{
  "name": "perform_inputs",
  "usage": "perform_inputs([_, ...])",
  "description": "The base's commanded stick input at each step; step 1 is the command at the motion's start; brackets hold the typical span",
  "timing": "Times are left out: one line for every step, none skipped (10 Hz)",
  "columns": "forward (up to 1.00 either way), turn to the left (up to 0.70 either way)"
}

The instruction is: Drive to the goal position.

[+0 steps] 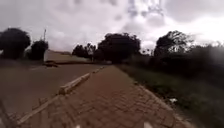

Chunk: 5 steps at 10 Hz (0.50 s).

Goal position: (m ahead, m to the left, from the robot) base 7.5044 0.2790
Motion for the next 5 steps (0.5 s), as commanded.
perform_inputs([0.50,0.00])
perform_inputs([0.50,0.00])
perform_inputs([0.50,0.00])
perform_inputs([0.50,0.00])
perform_inputs([0.50,0.00])
